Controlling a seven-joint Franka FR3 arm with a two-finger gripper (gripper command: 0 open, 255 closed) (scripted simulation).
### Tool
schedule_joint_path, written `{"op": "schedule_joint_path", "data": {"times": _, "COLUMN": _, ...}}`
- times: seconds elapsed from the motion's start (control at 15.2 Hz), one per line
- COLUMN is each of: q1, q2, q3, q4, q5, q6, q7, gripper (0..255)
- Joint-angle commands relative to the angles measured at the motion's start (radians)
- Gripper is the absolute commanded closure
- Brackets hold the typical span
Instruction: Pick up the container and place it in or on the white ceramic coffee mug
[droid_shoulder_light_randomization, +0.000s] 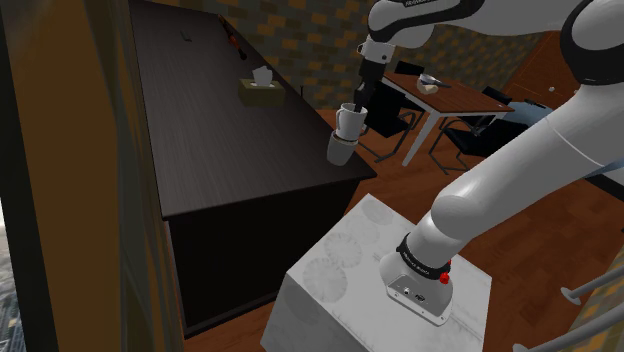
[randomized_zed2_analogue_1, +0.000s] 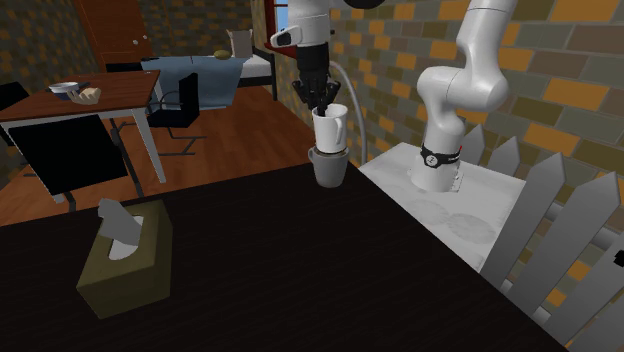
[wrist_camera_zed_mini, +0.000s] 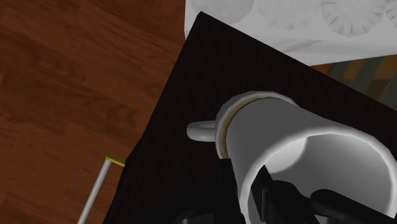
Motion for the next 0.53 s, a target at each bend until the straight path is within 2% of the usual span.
{"op": "schedule_joint_path", "data": {"times": 0.0, "q1": 0.0, "q2": 0.001, "q3": 0.0, "q4": 0.0, "q5": 0.0, "q6": 0.0, "q7": 0.0, "gripper": 0}}
{"op": "schedule_joint_path", "data": {"times": 0.33, "q1": 0.0, "q2": 0.0, "q3": 0.0, "q4": -0.001, "q5": 0.0, "q6": 0.0, "q7": 0.0, "gripper": 0}}
{"op": "schedule_joint_path", "data": {"times": 0.46, "q1": 0.001, "q2": -0.005, "q3": 0.002, "q4": 0.062, "q5": 0.0, "q6": -0.068, "q7": 0.001, "gripper": 0}}
